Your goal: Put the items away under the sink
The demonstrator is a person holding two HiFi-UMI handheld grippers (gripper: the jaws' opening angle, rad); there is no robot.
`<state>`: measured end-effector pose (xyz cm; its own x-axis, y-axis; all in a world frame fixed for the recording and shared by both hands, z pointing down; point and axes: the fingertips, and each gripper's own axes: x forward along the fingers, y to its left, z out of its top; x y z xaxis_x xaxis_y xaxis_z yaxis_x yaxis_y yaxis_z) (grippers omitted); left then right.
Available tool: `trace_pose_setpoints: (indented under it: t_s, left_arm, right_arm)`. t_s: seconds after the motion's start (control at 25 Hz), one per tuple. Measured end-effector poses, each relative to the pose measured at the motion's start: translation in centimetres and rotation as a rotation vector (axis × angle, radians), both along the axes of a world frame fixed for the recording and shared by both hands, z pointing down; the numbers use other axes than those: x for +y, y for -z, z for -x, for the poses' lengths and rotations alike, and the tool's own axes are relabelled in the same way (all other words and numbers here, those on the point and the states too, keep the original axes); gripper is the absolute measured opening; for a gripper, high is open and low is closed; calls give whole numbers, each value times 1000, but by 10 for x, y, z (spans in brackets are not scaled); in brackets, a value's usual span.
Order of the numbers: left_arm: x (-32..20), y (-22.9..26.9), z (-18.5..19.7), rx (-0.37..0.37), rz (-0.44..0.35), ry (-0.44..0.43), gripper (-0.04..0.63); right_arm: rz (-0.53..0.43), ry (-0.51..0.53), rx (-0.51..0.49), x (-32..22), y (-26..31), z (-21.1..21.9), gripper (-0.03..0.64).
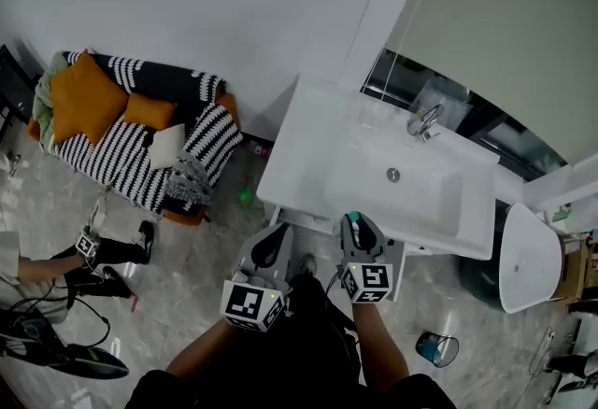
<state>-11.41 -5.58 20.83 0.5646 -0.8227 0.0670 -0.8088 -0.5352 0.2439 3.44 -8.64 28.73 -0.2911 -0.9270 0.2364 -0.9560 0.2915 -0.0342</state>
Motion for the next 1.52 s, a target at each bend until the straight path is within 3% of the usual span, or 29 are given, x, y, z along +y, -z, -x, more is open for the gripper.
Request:
trace_pose_setpoints:
  t_s: [0.44,0.88,1.52]
  left_arm:
    - [35,-3,-34,-15,13,-52,9]
    - [83,-19,-77,-39,36,-11,9]
    - [124,-104,-84,-55,57,34,9]
  right_arm:
    - [18,-39,-18,63,1,-34,104]
    - [19,11,-26,111,-7,-62,103]
    - [17,36,-50,158,-89,-80,104]
